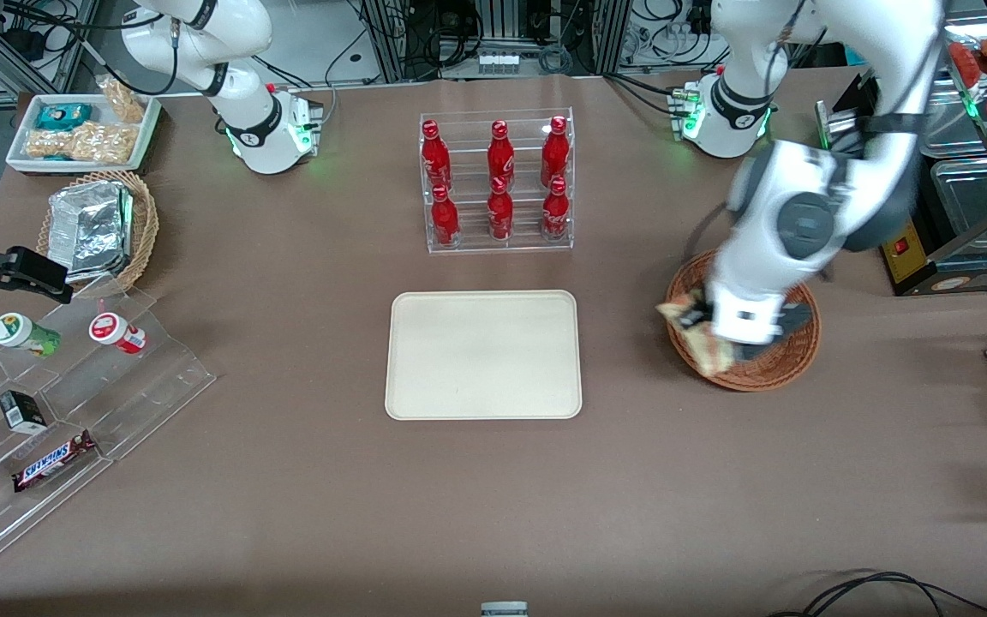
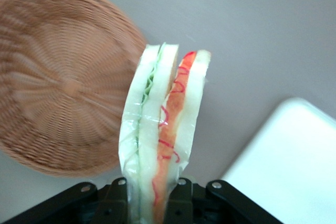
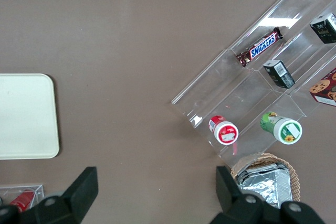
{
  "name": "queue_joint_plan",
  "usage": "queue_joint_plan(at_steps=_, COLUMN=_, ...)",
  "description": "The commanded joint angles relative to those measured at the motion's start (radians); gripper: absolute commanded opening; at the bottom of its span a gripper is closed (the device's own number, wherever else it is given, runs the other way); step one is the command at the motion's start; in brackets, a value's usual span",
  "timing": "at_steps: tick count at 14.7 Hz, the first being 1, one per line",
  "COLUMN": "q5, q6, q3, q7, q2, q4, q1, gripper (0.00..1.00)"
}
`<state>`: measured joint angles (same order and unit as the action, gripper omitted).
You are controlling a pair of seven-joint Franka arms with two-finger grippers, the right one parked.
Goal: Place sandwich from basket to tray
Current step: 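Lift the sandwich out of the basket and carry it over the cream tray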
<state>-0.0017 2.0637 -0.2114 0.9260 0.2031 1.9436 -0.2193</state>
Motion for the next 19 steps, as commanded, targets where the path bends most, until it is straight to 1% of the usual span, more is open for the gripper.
queue_joint_plan(at_steps=1, q5=0.017, q6=-0.02, q3=0.012, q7=-0.029, q2=0.154, q4=-0.165, q1=-0.124, gripper=0.1)
queue_joint_plan(at_steps=5, q5=0.016, q6=-0.02, q3=0.013, q7=0.011, q2=0.372, q4=-0.388, q1=-0.296, gripper=0.11)
queue_joint_plan(at_steps=6, q5=0.017, q6=-0.02, q3=0.015, q7=0.028, q2=0.419, q4=-0.435, q1=-0.314, gripper=0.15)
queue_joint_plan(at_steps=8, q5=0.019, q6=-0.022, q3=0.017, q7=0.04, q2=0.504, q4=-0.533, q1=-0.357, gripper=0.16)
queue_joint_plan(at_steps=10, q5=0.017, q6=-0.02, q3=0.017, q7=0.048, q2=0.551, q4=-0.578, q1=-0.368, gripper=0.19)
queue_joint_plan(at_steps=11, q5=0.017, q6=-0.02, q3=0.017, q7=0.05, q2=0.571, q4=-0.598, q1=-0.374, gripper=0.22)
queue_joint_plan(at_steps=12, q5=0.016, q6=-0.017, q3=0.017, q7=0.053, q2=0.588, q4=-0.617, q1=-0.397, gripper=0.39)
queue_joint_plan(at_steps=14, q5=0.019, q6=-0.014, q3=0.018, q7=0.1, q2=0.616, q4=-0.646, q1=-0.405, gripper=0.6)
queue_joint_plan(at_steps=16, q5=0.02, q6=-0.016, q3=0.018, q7=0.103, q2=0.63, q4=-0.661, q1=-0.408, gripper=0.79)
queue_joint_plan(at_steps=17, q5=0.031, q6=-0.016, q3=0.018, q7=0.103, q2=0.63, q4=-0.661, q1=-0.414, gripper=0.87)
queue_joint_plan(at_steps=18, q5=0.055, q6=-0.016, q3=0.018, q7=0.105, q2=0.63, q4=-0.661, q1=-0.414, gripper=1.0)
queue_joint_plan(at_steps=19, q5=0.086, q6=-0.017, q3=0.018, q7=0.115, q2=0.628, q4=-0.66, q1=-0.416, gripper=1.0)
